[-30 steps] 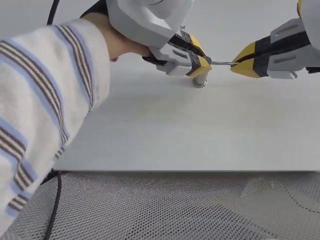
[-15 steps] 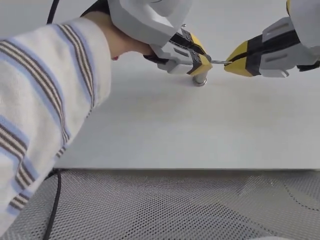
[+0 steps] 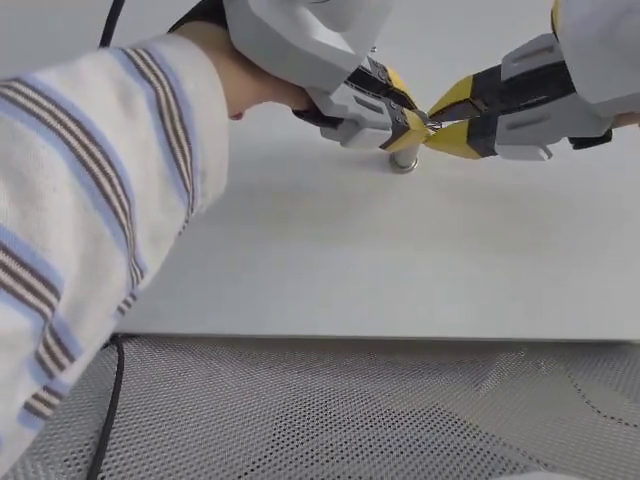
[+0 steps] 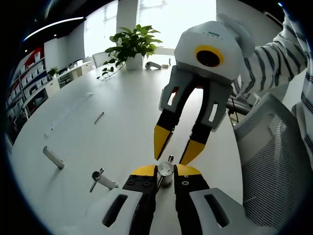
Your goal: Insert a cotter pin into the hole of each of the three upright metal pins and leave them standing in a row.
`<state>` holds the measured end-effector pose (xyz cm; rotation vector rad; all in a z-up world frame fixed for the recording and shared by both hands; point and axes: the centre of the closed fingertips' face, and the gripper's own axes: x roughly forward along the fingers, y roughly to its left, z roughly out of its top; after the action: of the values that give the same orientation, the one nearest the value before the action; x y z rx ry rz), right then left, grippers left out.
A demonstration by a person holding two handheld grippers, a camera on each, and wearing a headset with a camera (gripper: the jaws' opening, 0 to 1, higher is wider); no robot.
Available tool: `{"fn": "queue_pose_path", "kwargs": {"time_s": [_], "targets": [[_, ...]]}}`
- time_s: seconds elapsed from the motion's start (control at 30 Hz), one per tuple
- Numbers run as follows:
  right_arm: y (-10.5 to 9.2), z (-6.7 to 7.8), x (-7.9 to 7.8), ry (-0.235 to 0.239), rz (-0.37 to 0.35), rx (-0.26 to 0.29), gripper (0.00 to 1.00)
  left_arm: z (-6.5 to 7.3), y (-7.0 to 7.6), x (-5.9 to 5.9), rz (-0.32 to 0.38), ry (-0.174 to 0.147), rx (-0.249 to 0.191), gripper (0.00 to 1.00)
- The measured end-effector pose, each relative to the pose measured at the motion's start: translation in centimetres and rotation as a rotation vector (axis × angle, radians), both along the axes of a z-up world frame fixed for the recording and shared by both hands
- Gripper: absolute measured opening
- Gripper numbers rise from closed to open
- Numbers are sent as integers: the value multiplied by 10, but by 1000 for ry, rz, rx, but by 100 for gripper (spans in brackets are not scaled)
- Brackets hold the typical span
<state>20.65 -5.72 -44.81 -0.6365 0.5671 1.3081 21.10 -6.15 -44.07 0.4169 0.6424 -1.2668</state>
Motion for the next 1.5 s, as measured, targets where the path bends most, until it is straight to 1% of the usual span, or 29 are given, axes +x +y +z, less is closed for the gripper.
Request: {"fn": "queue_pose_path", "kwargs": {"time_s": [0.1, 0.17, 0.3, 0.47, 0.57, 0.63, 0.67, 0.7, 0.73, 0.77, 0.8, 0.87, 0.9, 0.93, 1.0, 1.03, 1.07, 1.1, 1.13, 1.17, 1.2, 1.23, 1.27, 1.3, 1.33, 1.37, 1.4, 1.43, 1.5], "targets": [[-6, 0, -3, 4, -2, -7, 8, 0, 0, -1, 0, 1, 0, 9], [-9, 1, -3, 7, -9, -4, 6, 0, 0, -1, 2, 1, 0, 9], [-7, 9, -3, 10, -44, 37, 0, -1, 0, 0, 3, -3, 1, 9], [1, 10, -7, 2, -28, 44, 0, -1, 1, 0, 7, -1, 5, 10], [7, 14, -10, -11, -22, 54, 0, -1, 1, 0, 6, -6, 5, 10], [6, 13, -11, -10, -23, 44, 0, -1, 1, 0, 6, -7, 6, 10], [3, 12, -11, -8, -20, 44, 0, -1, 1, -1, -14, -18, 6, 10], [4, 13, -13, -5, -17, 47, 0, 0, 0, -1, -63, -54, 11, 10], [4, 13, -15, -9, -17, 46, 0, 0, 0, 0, -99, -105, 20, 10], [4, 13, -16, -12, -15, 44, 0, 2, 0, -1, -115, -133, 24, 10], [4, 13, -15, -11, -15, 44, 0, 2, 0, -2, -125, -141, 27, 10], [4, 16, -15, -13, -23, 53, 0, 2, 3, -1, -94, -112, 9, 12], [3, 17, -16, -12, -25, 57, 0, 2, 6, 3, -90, -115, 0, 16], [4, 18, -17, -11, -26, 57, 1, 4, 8, 4, -76, -124, -16, 21], [4, 16, -17, -12, -28, 57, 5, 7, 12, 4, -62, -122, -33, 30], [3, 17, -17, -11, -33, 57, 7, 5, 17, 8, -51, -111, -46, 33], [4, 18, -17, -11, -37, 58, 9, 5, 20, 7, -41, -94, -60, 34], [4, 19, -17, -8, -48, 63, 11, 4, 26, 10, -32, -85, -76, 35], [4, 18, -16, -5, -54, 67, 13, 4, 29, 11, -21, -78, -90, 36], [5, 18, -15, -2, -64, 72, 15, 6, 19, 6, -3, -69, -111, 37], [6, 18, -15, 3, -70, 75, 16, 7, 19, 4, 5, -64, -123, 40], [7, 18, -17, 12, -76, 77, 18, 8, 21, -1, 16, -44, -144, 43], [8, 17, -15, 18, -79, 77, 19, 9, 22, -3, 24, -32, -160, 49], [10, 16, -16, 21, -80, 77, 20, 12, 24, -11, 34, -31, -176, 54], [11, 16, -15, 25, -85, 75, 21, 13, 24, -13, 42, -25, -191, 59], [13, 14, -14, 34, -101, 77, 21, 17, 25, -20, 36, -21, -212, 64], [14, 13, -12, 38, -108, 79, 21, 19, 25, -22, 40, -18, -226, 67], [14, 13, -12, 41, -111, 80, 21, 19, 28, -21, 49, -15, -231, 70], [16, 11, -12, 47, -116, 75, 22, 20, 31, -25, 59, -16, -240, 77]]}}
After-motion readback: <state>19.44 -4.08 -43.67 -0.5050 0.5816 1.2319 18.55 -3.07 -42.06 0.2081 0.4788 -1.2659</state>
